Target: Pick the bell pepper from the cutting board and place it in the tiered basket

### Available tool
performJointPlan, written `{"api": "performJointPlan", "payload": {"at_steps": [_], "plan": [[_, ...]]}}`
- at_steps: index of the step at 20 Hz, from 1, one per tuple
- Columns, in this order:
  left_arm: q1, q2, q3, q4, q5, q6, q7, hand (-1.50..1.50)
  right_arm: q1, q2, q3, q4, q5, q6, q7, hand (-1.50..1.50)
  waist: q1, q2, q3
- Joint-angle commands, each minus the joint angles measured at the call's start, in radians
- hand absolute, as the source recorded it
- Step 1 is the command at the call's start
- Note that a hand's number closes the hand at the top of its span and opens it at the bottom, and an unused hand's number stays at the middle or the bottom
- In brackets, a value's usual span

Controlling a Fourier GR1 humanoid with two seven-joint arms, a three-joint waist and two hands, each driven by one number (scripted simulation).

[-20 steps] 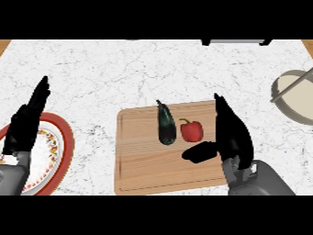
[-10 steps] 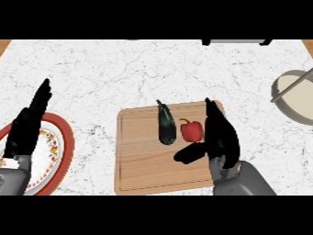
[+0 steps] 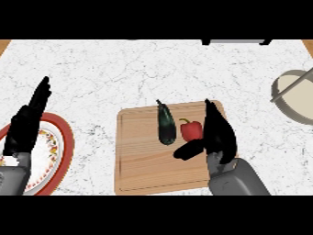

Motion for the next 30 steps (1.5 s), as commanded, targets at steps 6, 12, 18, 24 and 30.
{"api": "performJointPlan", "payload": {"at_steps": [6, 12, 18, 24, 30], "plan": [[-0.01, -0.032, 0.026, 0.027, -0.039, -0.015, -0.007, 0.0, -0.064, 0.026, -0.031, 0.162, -0.054, -0.044, 0.039, -1.5, 0.005, 0.001, 0.0], [-0.017, -0.051, 0.026, -0.033, -0.059, -0.016, 0.039, 0.0, -0.115, 0.027, -0.027, 0.243, -0.145, -0.035, 0.025, 1.5, 0.008, 0.001, 0.001], [-0.007, -0.066, 0.034, 0.023, -0.077, -0.026, -0.012, 0.0, -0.131, -0.006, 0.024, 0.255, -0.062, 0.114, -0.068, 1.5, 0.001, 0.0, 0.0], [0.003, -0.066, 0.056, -0.027, -0.068, -0.067, 0.029, 0.0, -0.071, 0.026, 0.016, 0.183, -0.126, -0.049, -0.067, 1.5, 0.001, -0.001, 0.0], [0.001, -0.046, 0.076, -0.013, -0.069, -0.07, 0.027, 0.0, 0.034, -0.13, 0.242, -0.005, -0.139, 0.215, -0.388, 1.5, -0.017, -0.012, 0.001]]}}
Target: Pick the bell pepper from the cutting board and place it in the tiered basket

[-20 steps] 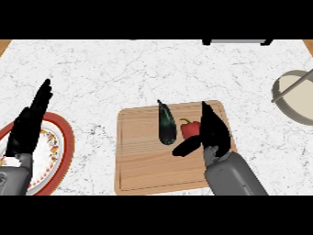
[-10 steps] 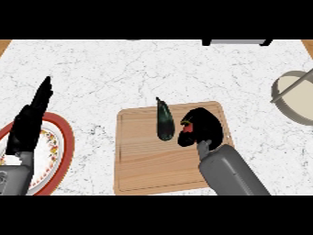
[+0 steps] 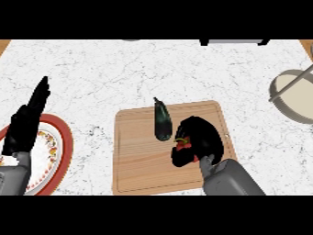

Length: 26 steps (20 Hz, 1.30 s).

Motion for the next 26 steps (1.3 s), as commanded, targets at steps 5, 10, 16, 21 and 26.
{"api": "performJointPlan", "payload": {"at_steps": [5, 10, 16, 21, 26], "plan": [[0.052, 0.008, 0.019, -0.009, -0.002, 0.009, -0.019, 0.0, 0.196, -0.323, 0.259, -0.377, -0.002, 0.178, -0.4, 1.5, -0.039, -0.016, 0.001], [0.057, 0.009, 0.043, -0.014, 0.017, 0.009, -0.018, 0.0, 0.301, -0.44, 0.023, -0.731, -0.12, 0.089, -0.454, 1.5, -0.053, -0.009, 0.001], [0.08, 0.006, 0.029, -0.039, 0.032, -0.027, -0.025, 0.0, 0.378, -0.523, -0.287, -0.967, -0.24, 0.035, -0.503, 1.5, -0.03, -0.001, 0.002], [0.034, 0.005, 0.024, -0.016, -0.006, -0.007, -0.023, 0.0, 0.312, -0.593, -0.575, -1.032, -0.409, 0.118, -0.427, 1.5, -0.014, 0.003, 0.0], [0.034, -0.016, 0.001, -0.036, -0.032, -0.002, 0.013, 0.0, 0.21, -0.725, -0.836, -0.816, -0.566, 0.26, -0.518, 1.5, 0.002, 0.005, 0.001]]}}
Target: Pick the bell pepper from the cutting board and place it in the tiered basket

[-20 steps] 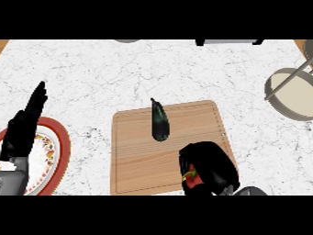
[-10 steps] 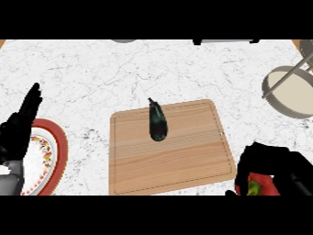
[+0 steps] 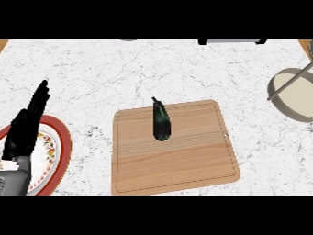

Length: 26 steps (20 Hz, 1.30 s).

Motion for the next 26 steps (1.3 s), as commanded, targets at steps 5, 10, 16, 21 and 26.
{"api": "performJointPlan", "payload": {"at_steps": [5, 10, 16, 21, 26], "plan": [[-0.051, -0.016, 0.003, 0.031, -0.02, -0.013, 0.007, 0.0, -0.18, -0.085, -0.204, 0.194, -0.301, 0.166, 0.031, 1.5, 0.019, 0.004, 0.0], [-0.085, -0.042, 0.001, 0.027, -0.035, -0.003, 0.036, 0.0, -0.253, -0.086, -0.112, 0.316, -0.081, 0.171, -0.112, 1.5, 0.026, 0.006, 0.0], [-0.057, -0.047, -0.005, 0.045, -0.036, -0.015, -0.022, 0.0, -0.311, -0.195, -0.134, 0.562, 0.185, 0.115, -0.327, 1.5, 0.034, 0.011, 0.0], [-0.032, -0.041, 0.008, 0.022, -0.024, -0.031, -0.015, 0.0, -0.36, -0.185, -0.043, 0.763, 0.393, -0.019, -0.448, 1.5, 0.041, 0.01, 0.0], [0.011, -0.012, 0.036, -0.016, -0.016, -0.061, -0.034, 0.0, -0.491, -0.186, -0.028, 1.021, 0.415, -0.026, -0.622, 1.5, 0.039, 0.007, 0.0]]}}
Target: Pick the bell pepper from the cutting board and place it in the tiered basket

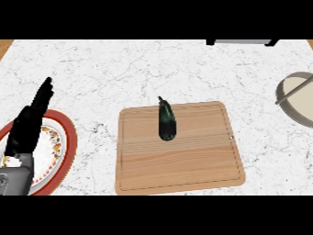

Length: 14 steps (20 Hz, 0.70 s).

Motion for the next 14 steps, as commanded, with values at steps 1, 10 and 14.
{"api": "performJointPlan", "payload": {"at_steps": [1, 10, 14], "plan": [[-0.035, -0.031, 0.007, 0.088, -0.026, 0.032, -0.051, 0.0, -0.092, -0.014, 0.005, 0.189, 0.029, 0.001, -0.153, 1.5, -0.011, -0.001, 0.0], [-0.035, -0.029, 0.004, 0.009, -0.016, 0.0, 0.028, 0.0, -0.187, 0.077, 0.06, 0.518, 0.075, 0.001, -0.338, 1.5, 0.0, -0.001, 0.0], [-0.022, -0.031, 0.008, 0.029, -0.016, -0.004, -0.015, 0.0, -0.194, 0.065, 0.056, 0.64, 0.054, 0.121, -0.336, 1.5, -0.004, 0.0, 0.0]]}}
